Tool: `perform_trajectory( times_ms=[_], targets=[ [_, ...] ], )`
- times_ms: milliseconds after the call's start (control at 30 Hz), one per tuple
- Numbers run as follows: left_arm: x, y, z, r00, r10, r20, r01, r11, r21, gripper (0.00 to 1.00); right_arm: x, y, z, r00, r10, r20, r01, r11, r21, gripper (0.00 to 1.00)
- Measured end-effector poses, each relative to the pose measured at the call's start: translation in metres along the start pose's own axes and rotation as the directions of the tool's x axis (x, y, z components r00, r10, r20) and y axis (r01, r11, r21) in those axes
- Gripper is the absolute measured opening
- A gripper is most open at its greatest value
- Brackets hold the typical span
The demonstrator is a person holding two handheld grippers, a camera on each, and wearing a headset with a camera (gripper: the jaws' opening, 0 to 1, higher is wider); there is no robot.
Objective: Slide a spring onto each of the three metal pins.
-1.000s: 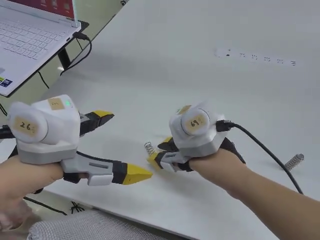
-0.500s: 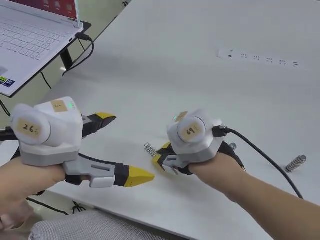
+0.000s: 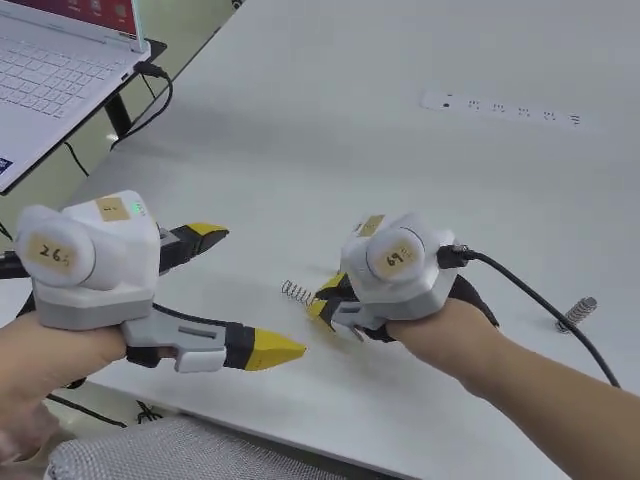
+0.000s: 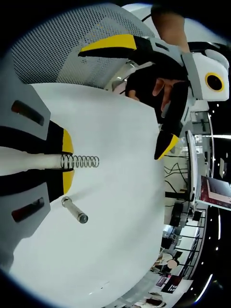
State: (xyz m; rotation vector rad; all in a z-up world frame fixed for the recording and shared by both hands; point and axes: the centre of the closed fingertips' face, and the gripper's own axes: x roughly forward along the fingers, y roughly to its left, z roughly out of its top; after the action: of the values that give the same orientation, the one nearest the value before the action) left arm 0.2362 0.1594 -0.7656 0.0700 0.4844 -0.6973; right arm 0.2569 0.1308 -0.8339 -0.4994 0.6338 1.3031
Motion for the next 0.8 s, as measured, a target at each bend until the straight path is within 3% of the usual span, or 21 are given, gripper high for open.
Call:
perform_trajectory(
  times_ms=[533,800],
  targets=[
    [0.021,-0.025,0.007,0.9954,-0.095,-0.006,0.095,0.995,0.015,0.89,-0.060,-0.001,-0.009,0.9981,0.013,0.061,-0.012,1.000,-0.019,0.07],
    [0.026,-0.037,0.007,0.9900,-0.141,-0.011,0.141,0.990,0.017,0.81,-0.077,0.000,-0.015,0.9974,0.016,0.071,-0.013,0.999,-0.042,0.07]
  ],
)
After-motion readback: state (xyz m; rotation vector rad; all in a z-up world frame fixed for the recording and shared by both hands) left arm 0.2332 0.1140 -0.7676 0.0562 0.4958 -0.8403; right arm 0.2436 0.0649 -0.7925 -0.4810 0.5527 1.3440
